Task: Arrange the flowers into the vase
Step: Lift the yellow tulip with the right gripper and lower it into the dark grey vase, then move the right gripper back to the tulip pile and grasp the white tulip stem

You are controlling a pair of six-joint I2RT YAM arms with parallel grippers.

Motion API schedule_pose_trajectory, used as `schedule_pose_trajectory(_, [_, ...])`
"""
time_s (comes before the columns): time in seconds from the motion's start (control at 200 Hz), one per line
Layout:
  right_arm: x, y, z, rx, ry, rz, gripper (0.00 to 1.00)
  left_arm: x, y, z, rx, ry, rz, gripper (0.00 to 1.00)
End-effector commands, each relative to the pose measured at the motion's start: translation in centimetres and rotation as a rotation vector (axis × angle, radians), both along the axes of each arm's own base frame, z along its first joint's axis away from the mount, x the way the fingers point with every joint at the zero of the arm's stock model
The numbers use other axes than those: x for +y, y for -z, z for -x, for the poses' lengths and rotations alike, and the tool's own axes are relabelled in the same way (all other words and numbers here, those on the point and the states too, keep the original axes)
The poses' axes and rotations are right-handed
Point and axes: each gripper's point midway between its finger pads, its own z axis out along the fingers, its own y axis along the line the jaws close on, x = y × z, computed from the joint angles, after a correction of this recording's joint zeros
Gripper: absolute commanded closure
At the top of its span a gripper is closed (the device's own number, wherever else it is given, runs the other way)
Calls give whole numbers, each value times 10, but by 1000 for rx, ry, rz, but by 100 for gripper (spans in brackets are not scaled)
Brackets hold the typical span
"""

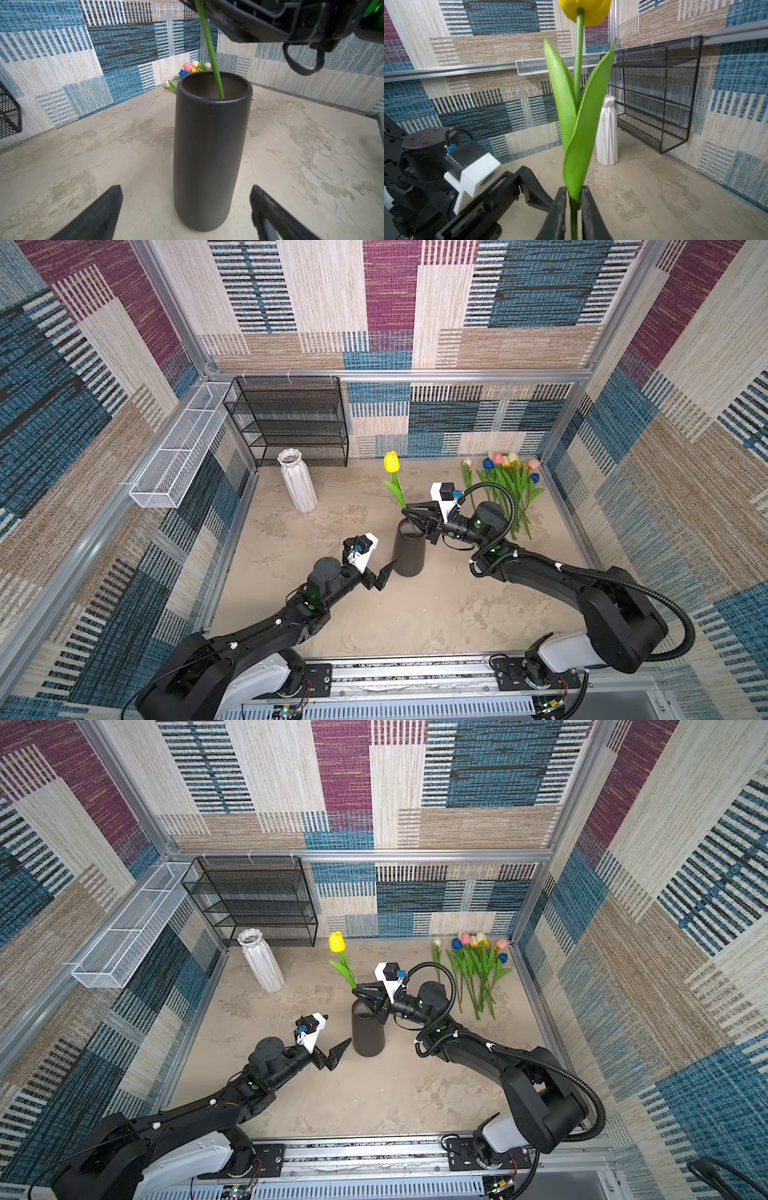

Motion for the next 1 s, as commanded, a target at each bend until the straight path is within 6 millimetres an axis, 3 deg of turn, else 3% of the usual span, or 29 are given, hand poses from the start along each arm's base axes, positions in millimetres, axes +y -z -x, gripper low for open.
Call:
schedule_pose_trajectory(0.0, [-3, 8, -3, -8, 40, 36, 80, -2, -16, 0, -53, 13, 27, 2])
schedule_pose_trajectory(0.185, [-7, 28, -11, 51, 90, 96, 74, -1, -18, 3, -50, 19, 31, 2])
schedule_pose_trajectory(0.29, [-9, 30, -10, 64, 98, 108, 68, 0, -22, 5, -55, 18, 36, 2])
schedule_pose_trajectory(0.431, [-16, 12, -6, 69, 128, 91, 61, 4, -36, 10, -77, 20, 57, 2])
schedule_pose_trajectory(0.606, [-38, -24, -2, 41, 230, 44, 52, 11, -54, 22, -106, 28, 81, 2])
schedule_pose_trajectory(0.721, [-70, -44, -16, 70, 399, 9, 48, 11, -57, 38, -107, 84, 73, 2])
schedule_pose_trajectory(0.801, [-104, -45, -42, 169, 528, 1, 47, 9, -54, 53, -117, 149, 75, 4])
schedule_pose_trajectory(0.881, [-138, -24, -76, 297, 630, 38, 47, 5, -47, 66, -107, 218, 77, 4])
schedule_pose_trajectory(0.992, [-180, 25, -117, 453, 829, 199, 49, -3, -35, 83, -42, 320, 69, 4])
